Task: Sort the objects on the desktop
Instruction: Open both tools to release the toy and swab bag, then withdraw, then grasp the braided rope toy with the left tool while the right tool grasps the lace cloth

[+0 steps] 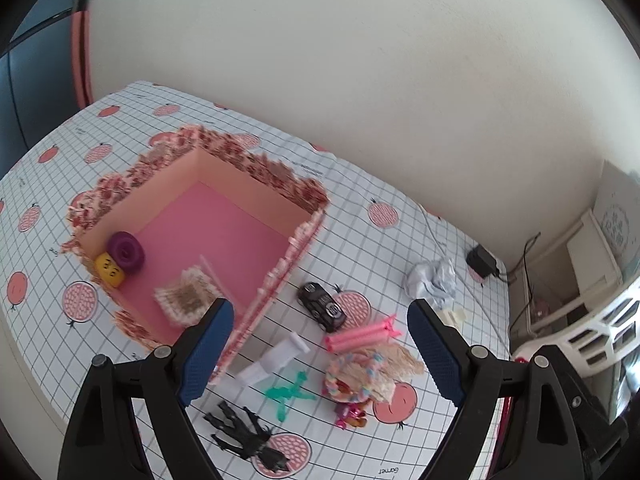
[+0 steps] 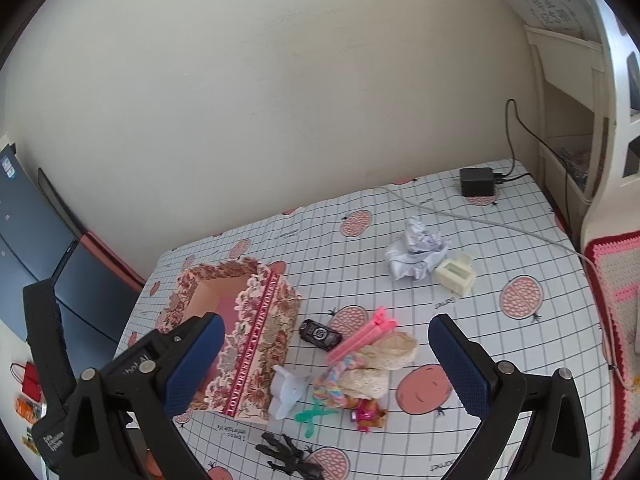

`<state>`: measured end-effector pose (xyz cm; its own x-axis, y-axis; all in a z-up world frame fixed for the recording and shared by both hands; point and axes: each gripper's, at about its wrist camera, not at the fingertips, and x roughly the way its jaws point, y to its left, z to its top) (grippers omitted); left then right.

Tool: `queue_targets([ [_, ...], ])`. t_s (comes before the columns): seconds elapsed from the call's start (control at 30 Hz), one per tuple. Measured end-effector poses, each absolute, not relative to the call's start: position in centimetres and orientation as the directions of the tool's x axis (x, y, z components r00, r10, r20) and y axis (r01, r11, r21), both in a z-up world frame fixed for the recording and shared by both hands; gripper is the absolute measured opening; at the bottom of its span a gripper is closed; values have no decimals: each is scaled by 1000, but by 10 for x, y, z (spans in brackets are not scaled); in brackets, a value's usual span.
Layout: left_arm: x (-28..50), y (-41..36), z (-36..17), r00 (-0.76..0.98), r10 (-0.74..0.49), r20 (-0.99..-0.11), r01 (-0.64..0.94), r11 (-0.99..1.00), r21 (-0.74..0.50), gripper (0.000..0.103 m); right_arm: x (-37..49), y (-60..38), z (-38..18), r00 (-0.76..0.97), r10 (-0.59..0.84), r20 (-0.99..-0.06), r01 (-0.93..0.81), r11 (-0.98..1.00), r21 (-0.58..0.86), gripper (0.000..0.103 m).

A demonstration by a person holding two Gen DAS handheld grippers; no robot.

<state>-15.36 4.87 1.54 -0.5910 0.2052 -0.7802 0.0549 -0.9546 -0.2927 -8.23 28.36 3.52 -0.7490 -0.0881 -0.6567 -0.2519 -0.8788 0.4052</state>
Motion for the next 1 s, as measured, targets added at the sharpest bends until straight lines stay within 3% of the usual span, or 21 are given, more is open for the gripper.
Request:
queue_targets([
  [0.63,-168,115,-64,-432,201,-879,-17,-976,-215,86,-97,335,-57,-575,-132,-808,-428,-792,435,103],
  [0.97,-176,124,-84,-385,210,-899,-40,-977,-212,70,-108,339,-91,-559,-196,-806,-467,-728,502,103],
  [1.0,-177,125,-86,-380,210,-901,-43,-977,-209,65,-110,338,-94,-557,-204,-805,-466,-726,506,103],
])
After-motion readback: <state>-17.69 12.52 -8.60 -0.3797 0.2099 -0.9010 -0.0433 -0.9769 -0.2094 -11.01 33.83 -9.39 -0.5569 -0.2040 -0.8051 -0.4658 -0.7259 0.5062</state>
